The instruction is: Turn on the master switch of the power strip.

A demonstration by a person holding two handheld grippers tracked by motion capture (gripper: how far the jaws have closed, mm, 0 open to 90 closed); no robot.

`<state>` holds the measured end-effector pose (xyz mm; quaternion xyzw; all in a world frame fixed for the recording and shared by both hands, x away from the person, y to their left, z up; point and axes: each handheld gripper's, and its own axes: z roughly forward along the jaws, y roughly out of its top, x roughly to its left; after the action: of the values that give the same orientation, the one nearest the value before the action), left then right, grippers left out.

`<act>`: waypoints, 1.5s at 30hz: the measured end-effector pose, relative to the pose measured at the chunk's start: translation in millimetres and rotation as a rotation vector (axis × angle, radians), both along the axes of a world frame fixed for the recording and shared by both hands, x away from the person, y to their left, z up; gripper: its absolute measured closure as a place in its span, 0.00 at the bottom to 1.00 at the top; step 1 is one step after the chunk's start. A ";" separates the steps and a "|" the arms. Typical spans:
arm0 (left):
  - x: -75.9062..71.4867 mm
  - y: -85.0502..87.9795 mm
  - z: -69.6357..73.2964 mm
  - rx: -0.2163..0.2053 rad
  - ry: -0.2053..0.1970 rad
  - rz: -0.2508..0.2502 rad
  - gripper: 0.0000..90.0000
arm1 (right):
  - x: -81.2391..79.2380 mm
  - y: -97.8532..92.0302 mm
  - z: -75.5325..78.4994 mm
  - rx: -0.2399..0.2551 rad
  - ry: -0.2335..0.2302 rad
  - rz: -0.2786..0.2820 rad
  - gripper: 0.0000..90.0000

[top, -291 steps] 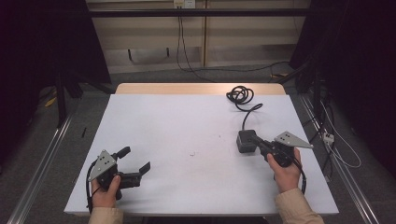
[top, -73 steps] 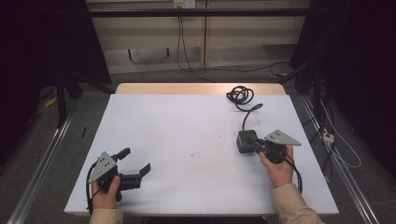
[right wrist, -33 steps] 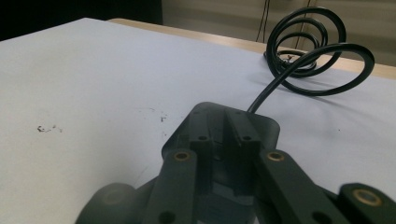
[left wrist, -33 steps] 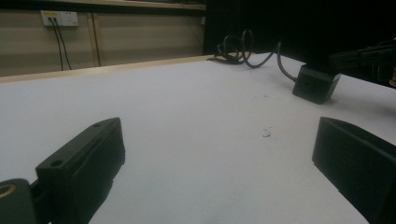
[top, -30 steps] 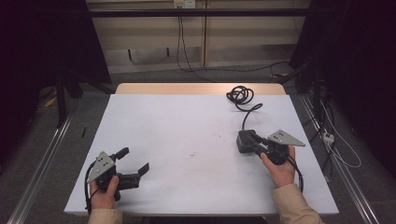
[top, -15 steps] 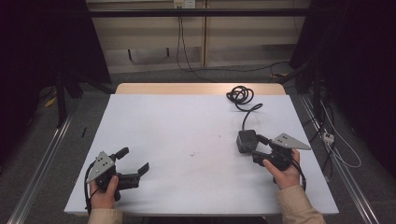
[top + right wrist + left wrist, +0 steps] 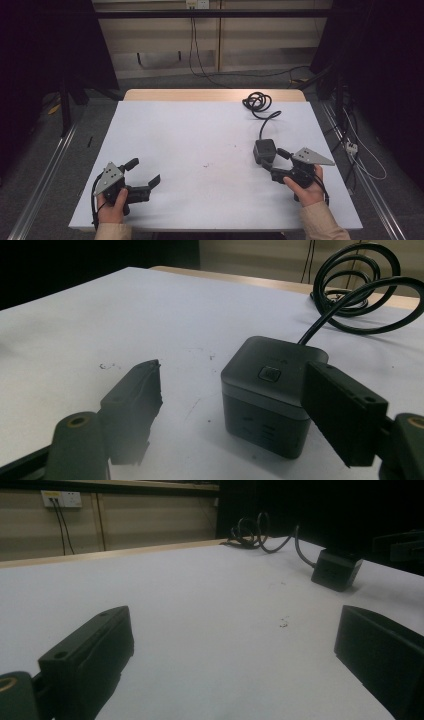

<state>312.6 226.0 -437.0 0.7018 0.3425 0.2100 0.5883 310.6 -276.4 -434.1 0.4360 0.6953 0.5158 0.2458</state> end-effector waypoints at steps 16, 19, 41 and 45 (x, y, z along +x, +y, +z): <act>-0.1 0.0 -0.2 -0.004 0.001 0.002 0.02 | -11.1 2.3 -3.9 -0.027 -0.004 0.029 0.24; -0.2 0.3 -0.1 -0.005 0.001 0.003 0.02 | -13.1 2.1 -4.6 -0.025 -0.001 0.036 0.24; -0.4 -0.3 -0.2 -0.001 0.000 0.001 0.02 | -24.5 -3.1 -10.8 -0.043 0.011 0.056 0.23; -0.3 -0.2 -0.2 0.002 -0.001 0.001 0.02 | -26.3 -4.3 -11.3 -0.042 0.013 0.056 0.23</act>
<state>312.3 225.8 -437.3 0.7021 0.3425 0.2110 0.5876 284.3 -280.6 -445.4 0.4143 0.7196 0.5049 0.2358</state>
